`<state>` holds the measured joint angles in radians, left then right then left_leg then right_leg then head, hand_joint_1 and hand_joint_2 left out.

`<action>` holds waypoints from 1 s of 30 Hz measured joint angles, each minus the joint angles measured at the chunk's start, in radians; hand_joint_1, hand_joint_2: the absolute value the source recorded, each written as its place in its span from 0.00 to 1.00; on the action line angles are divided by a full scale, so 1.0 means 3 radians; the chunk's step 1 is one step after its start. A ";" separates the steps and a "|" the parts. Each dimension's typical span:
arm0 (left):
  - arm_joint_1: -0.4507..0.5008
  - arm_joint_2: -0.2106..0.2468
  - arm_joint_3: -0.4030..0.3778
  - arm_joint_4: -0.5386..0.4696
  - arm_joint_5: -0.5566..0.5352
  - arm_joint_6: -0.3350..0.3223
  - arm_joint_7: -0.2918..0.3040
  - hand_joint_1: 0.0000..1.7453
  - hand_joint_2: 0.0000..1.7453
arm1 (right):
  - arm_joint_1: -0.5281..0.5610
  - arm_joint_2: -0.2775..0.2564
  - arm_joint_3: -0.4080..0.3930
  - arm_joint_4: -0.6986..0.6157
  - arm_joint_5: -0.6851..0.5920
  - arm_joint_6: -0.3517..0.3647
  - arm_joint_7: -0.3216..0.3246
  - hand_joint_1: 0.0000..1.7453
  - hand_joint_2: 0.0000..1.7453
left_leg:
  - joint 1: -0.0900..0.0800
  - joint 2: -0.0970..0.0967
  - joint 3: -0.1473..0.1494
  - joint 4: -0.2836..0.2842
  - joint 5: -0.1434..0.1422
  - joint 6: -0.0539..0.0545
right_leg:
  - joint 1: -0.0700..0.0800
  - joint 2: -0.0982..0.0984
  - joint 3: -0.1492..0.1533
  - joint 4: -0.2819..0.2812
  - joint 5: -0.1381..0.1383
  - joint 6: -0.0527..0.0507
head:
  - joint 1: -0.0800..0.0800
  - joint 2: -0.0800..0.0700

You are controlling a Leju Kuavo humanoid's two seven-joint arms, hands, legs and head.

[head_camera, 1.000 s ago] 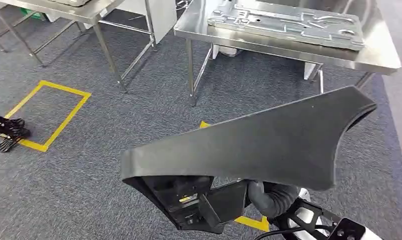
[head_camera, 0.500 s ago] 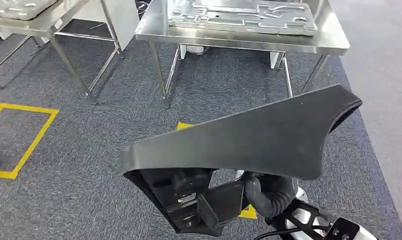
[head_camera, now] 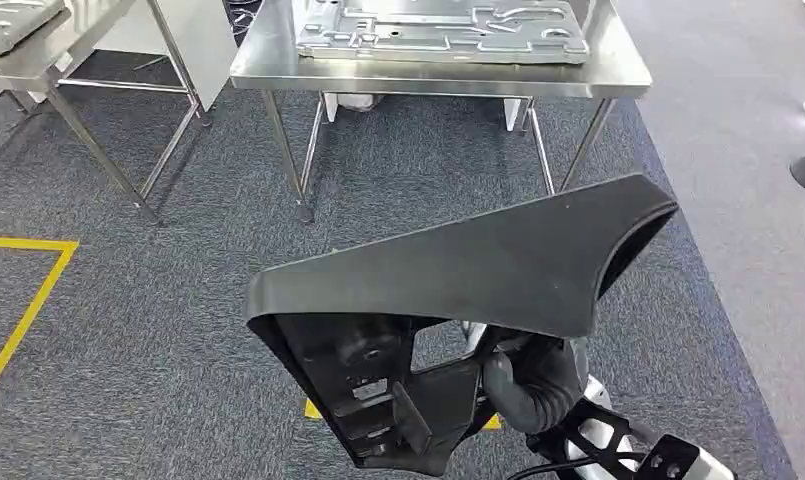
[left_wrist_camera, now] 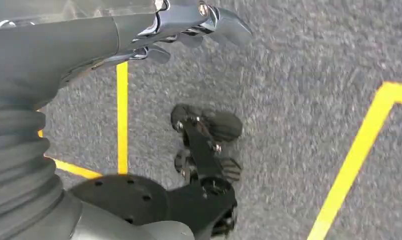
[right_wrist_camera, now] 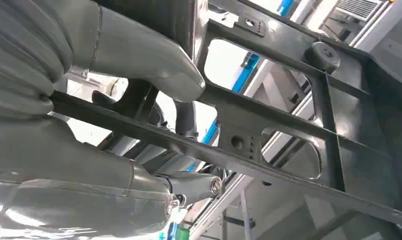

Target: Take the parts from the cabinet and place them on the table.

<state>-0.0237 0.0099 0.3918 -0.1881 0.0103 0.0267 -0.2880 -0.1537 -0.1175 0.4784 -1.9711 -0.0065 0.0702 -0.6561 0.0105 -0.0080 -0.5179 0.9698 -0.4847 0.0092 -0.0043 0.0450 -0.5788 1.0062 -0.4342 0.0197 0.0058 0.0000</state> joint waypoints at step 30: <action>0.0063 0.0020 0.0025 -0.0001 -0.0041 0.0025 -0.0051 0.00 1.00 | 0.0072 0.0019 -0.0102 -0.0011 -0.0038 0.0098 -0.0043 1.00 1.00 | -0.0076 0.0015 -0.0511 0.0239 0.0276 0.0044 | 0.0028 -0.0068 0.0624 -0.0032 -0.0531 -0.0077 | -0.0001 0.0000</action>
<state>-0.0048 0.0160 0.3994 -0.1885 -0.0019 0.0343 -0.3032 -0.1320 -0.1118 0.4478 -1.9745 -0.0179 0.0995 -0.6692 -0.0122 -0.0034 -0.6713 1.0414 -0.4017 0.0223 0.0040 0.0246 -0.3915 0.9966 -0.5934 -0.0035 0.0053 0.0000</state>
